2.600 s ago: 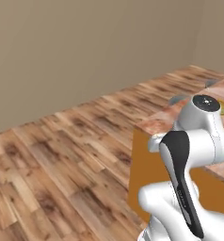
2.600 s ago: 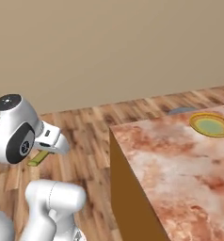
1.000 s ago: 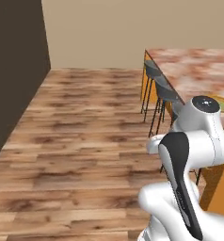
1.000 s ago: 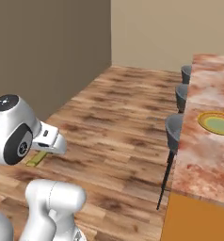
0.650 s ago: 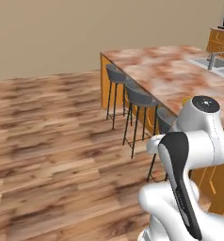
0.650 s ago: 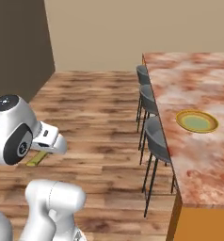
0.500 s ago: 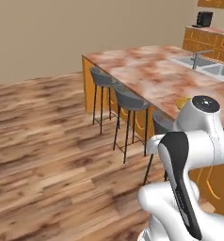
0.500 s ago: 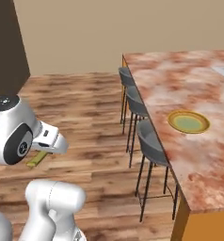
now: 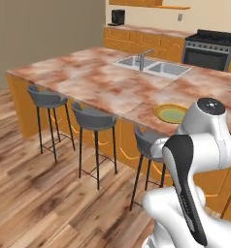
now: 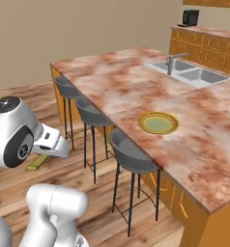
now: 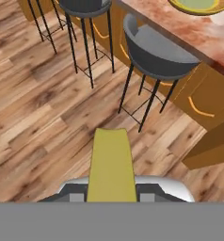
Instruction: Retrieve the butter from the fridge and place it on a plate on the dining table. Then retrieve the butter knife by the fridge and place it near the plate.
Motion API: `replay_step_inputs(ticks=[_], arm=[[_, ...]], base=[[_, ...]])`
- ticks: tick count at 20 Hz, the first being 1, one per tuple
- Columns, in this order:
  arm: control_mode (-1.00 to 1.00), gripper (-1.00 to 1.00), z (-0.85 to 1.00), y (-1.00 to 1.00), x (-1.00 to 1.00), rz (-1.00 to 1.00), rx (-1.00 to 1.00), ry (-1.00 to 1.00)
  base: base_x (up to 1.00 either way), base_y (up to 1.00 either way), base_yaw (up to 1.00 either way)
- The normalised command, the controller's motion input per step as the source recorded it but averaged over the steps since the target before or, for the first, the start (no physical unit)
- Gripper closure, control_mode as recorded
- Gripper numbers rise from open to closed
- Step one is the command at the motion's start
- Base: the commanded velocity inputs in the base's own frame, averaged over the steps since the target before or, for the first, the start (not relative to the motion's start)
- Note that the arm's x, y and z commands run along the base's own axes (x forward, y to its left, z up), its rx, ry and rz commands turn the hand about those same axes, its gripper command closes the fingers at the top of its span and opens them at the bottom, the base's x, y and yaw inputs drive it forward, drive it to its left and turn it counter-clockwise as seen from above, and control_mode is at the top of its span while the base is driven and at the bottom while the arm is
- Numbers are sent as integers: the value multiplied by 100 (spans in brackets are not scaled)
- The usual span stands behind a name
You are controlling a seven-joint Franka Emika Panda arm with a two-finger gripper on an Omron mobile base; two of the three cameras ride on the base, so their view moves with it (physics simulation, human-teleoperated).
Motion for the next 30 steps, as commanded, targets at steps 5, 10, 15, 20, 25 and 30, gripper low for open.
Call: replay_step_inputs(ticks=[5,10,15,20,25,30], arm=[[100,100,0,0,0,0,0,0],[100,100,0,0,0,0,0,0],[100,100,0,0,0,0,0,0],[100,100,0,0,0,0,0,0],[100,100,0,0,0,0,0,0],[100,100,0,0,0,0,0,0]], base=[[31,67,-72],[20,61,-72],[19,46,-79],[0,88,-56],[1,100,-35],[37,88,-13]])
